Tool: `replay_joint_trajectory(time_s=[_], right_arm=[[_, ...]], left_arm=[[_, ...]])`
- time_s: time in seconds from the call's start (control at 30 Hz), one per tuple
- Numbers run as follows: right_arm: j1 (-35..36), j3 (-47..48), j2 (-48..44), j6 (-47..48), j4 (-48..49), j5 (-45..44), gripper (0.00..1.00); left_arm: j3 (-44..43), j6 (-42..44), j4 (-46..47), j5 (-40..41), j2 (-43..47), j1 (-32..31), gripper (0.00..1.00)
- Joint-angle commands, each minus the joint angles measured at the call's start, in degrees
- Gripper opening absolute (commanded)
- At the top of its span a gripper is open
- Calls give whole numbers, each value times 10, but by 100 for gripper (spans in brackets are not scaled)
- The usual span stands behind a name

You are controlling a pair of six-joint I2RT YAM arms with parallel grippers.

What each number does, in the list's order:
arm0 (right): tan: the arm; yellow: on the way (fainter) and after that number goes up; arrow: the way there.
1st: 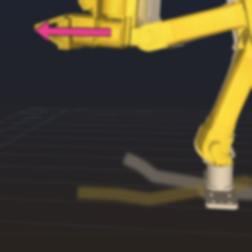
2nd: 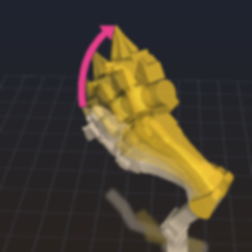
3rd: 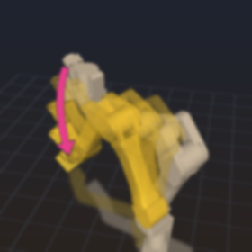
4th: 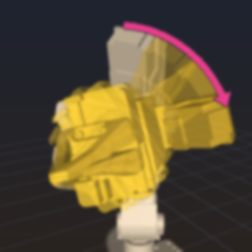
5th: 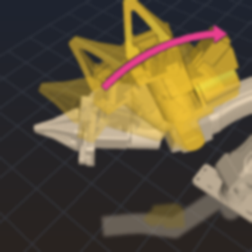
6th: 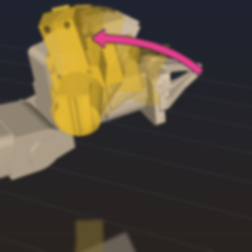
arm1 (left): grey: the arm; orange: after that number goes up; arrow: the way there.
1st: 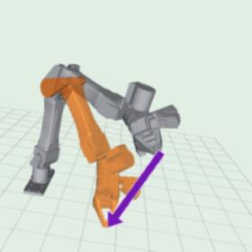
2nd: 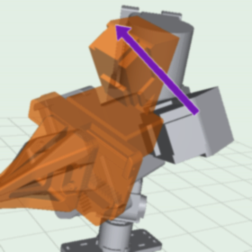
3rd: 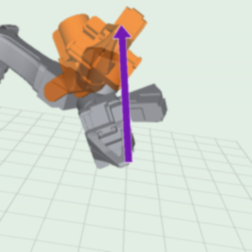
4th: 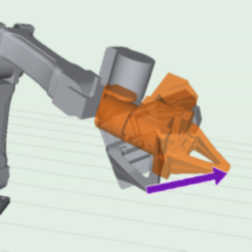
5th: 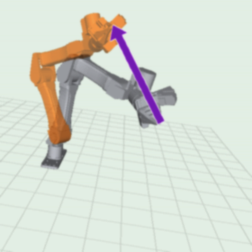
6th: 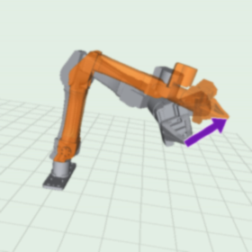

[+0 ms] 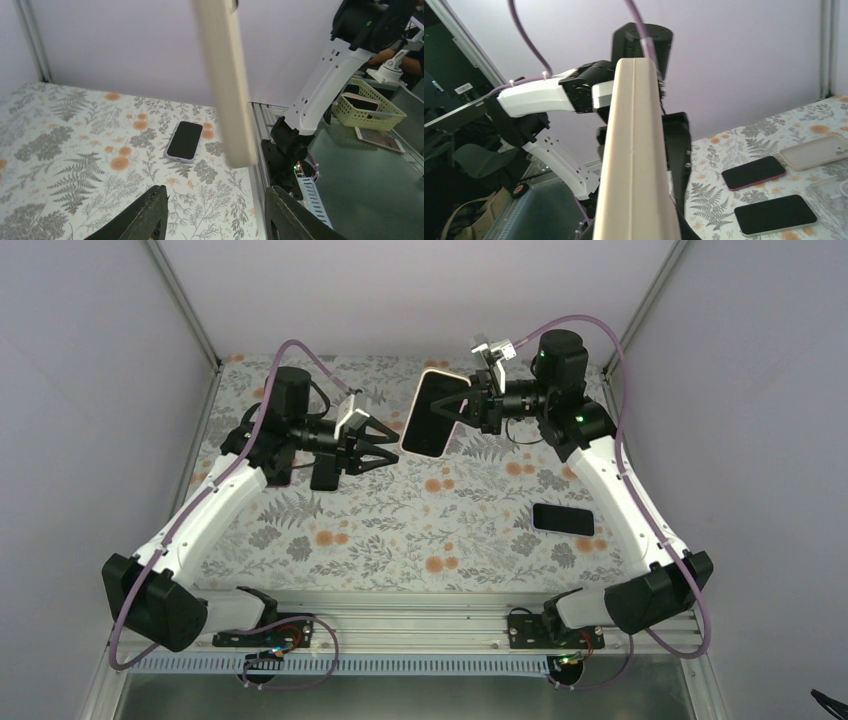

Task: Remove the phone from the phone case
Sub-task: Remove the phone case from the phone.

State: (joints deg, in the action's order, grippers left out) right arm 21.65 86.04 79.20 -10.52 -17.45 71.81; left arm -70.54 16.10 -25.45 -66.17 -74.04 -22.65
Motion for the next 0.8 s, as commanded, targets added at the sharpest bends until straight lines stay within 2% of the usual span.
replay_joint_trajectory(time_s=[0.0,0.2,0.57,0.77], right_arm=[[-3,19,-2,20,-4,-29,4],[-1,6,-4,13,7,-24,4],[1,7,-2,16,5,-27,4],[1,8,-3,25,-3,-37,4]], left_arm=[[-3,10,-1,-24,15,0,50],[-13,-35,29,-34,2,-3,50],[-23,-70,54,-34,-20,-7,35],[-21,-73,60,-39,-24,-8,38]])
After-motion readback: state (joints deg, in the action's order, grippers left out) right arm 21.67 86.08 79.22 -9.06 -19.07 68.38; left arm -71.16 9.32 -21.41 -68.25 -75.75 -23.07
